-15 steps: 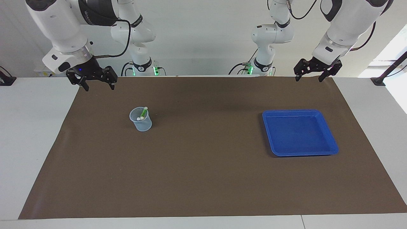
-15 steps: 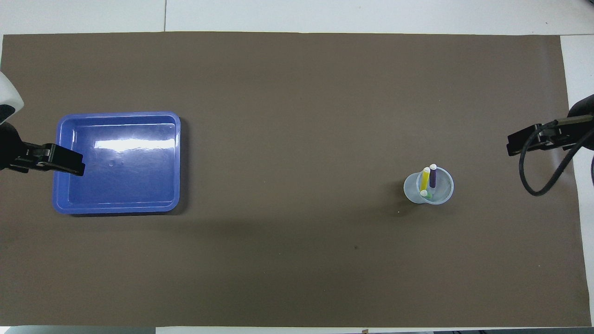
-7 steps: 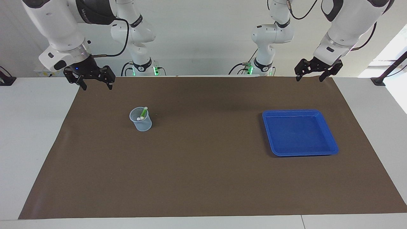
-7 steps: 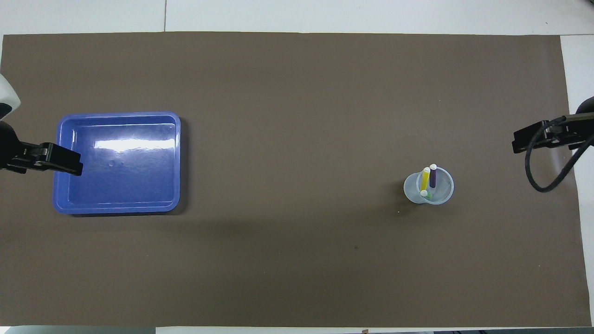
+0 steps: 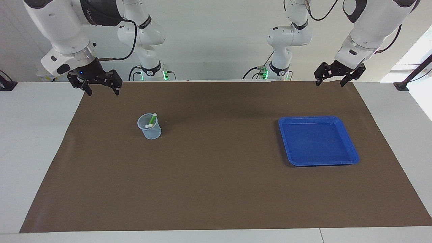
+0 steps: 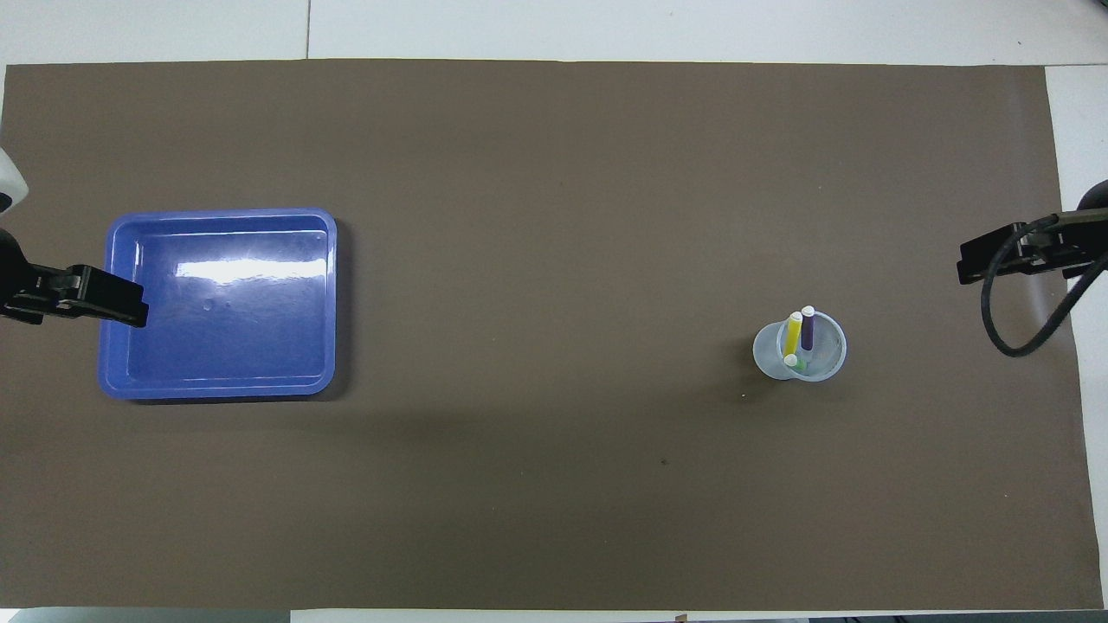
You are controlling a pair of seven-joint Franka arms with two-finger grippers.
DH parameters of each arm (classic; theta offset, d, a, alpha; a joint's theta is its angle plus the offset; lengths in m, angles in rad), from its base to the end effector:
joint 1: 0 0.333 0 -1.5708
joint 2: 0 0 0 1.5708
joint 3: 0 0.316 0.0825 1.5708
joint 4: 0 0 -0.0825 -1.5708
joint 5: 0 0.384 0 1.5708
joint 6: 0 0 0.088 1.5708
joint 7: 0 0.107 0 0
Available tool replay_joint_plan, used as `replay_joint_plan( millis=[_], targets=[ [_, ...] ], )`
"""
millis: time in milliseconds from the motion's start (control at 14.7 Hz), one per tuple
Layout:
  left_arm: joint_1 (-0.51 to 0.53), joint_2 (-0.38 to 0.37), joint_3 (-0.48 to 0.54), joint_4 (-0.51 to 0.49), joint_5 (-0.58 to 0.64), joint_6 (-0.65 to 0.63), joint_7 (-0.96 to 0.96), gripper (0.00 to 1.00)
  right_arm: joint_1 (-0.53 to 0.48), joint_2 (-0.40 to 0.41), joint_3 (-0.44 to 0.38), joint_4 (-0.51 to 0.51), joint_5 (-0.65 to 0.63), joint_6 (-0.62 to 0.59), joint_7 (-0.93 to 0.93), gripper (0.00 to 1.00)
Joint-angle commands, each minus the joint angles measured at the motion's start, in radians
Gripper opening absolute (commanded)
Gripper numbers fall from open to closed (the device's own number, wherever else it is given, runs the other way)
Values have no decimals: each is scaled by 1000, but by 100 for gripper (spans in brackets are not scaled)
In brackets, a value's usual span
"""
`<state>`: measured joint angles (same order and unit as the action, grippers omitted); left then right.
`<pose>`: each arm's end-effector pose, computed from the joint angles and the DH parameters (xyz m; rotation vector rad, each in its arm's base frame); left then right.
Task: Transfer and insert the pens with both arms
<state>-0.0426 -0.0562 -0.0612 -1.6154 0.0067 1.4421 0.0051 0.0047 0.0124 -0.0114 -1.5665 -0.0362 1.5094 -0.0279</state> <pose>0.5197 -0.0543 0.6235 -3.1158 0.1686 0.1821 0.5514 -0.0077 0.6146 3.1044 0.0314 -0.1089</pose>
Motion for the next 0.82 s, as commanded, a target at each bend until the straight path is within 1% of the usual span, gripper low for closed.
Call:
replay_joint_plan(
  millis=[0,136,750],
  targets=[
    [20,-2,-3,8,-14,-17,-5,100,-12,15,8,29,10,-20,16,100],
    [18,-4,-3,8,-14,-17,-1,100,-12,15,1,29,62,-25,17,100],
    [10,-8,-5,5,-14,-20,-1,100,-15,15,5,30,50,-15,16,100]
  ],
)
